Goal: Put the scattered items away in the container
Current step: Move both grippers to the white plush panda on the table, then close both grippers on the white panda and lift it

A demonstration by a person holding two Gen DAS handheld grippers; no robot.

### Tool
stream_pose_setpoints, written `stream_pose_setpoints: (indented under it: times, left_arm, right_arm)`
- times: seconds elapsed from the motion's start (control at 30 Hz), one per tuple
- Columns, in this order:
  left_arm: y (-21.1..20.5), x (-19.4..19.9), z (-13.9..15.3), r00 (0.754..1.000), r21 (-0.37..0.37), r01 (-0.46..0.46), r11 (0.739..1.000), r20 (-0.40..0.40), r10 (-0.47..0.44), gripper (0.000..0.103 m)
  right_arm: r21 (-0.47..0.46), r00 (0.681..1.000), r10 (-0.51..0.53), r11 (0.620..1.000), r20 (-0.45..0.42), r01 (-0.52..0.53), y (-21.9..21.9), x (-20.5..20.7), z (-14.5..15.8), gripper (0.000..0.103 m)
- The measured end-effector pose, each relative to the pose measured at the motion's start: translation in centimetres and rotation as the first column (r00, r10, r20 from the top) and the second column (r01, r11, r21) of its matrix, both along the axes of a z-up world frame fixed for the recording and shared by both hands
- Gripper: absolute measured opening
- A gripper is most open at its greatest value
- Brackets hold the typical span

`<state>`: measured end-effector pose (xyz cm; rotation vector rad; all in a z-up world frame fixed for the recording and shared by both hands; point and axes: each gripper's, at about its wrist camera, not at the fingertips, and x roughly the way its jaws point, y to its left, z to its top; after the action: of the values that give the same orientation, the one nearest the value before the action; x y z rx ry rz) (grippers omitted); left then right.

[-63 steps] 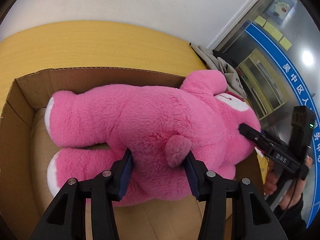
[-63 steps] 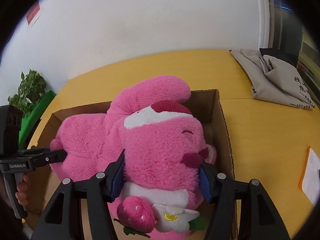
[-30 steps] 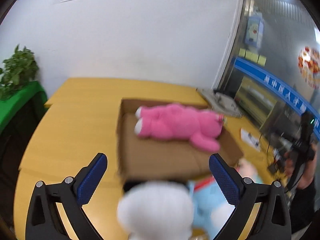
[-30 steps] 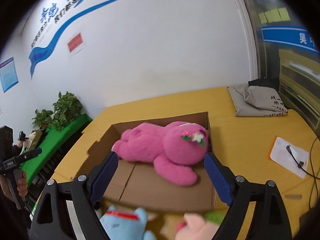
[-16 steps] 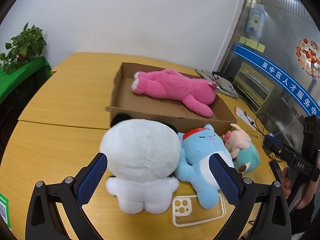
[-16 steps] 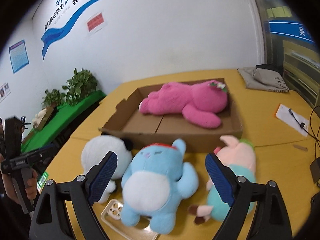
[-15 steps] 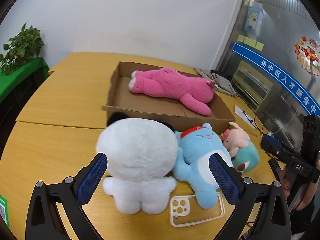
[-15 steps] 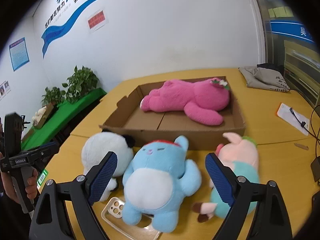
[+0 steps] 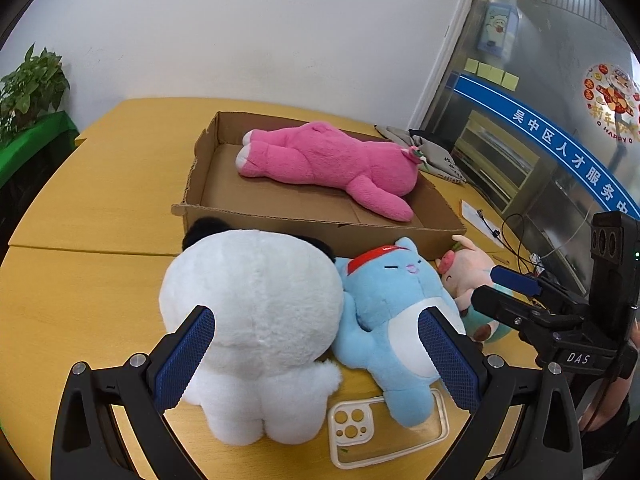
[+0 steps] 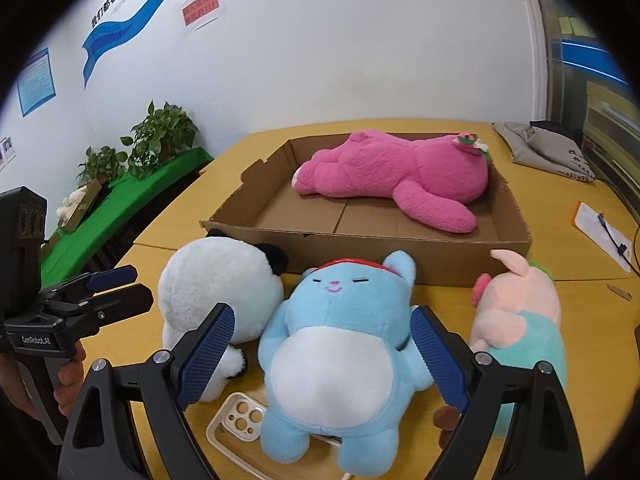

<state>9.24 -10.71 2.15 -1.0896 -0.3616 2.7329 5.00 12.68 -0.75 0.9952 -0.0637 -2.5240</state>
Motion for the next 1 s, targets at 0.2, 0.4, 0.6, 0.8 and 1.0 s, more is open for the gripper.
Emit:
stream_pose_setpoints:
  times: [0.2, 0.4, 0.6, 0.8, 1.0]
  left_arm:
    - [-1.8, -0.3, -1.1, 1.000, 0.021, -0.017, 1.000, 0.020, 0.016, 0.103]
    - [-3.4, -0.8, -1.9, 1.000, 0.048, 0.012, 0.999, 0.027, -0.013, 0.103]
    - [-5.9, -2.6, -3.9, 0.996, 0.135, 0.065, 0.989, 0.055, -0.073, 0.103]
    - [-8.8, -5.5, -6.7, 0.989, 0.220, 0.070, 0.973, 0.108, -0.096, 0.103]
    - [-10.1, -8.0, -9.4, 0.974, 0.300, 0.122, 0.946, 0.149, -0.173, 0.103]
  right_arm:
    - [0.017, 0.998, 0.050, 0.999, 0.028, -0.050, -2.5, -0.6, -0.8, 0.090]
    - [0.023, 0.996, 0.082, 0.996, 0.045, -0.083, -4.2, -0.9, -1.2, 0.090]
    - [0.005, 0.979, 0.188, 0.982, 0.079, -0.189, -6.4, -1.0, -2.1, 0.090]
    - [0.003, 0.951, 0.295, 0.955, 0.091, -0.297, -10.0, -2.0, -3.9, 0.090]
    - [-0.004, 0.946, 0.299, 0.953, 0.128, -0.301, -12.8, -5.7, -6.3, 0.090]
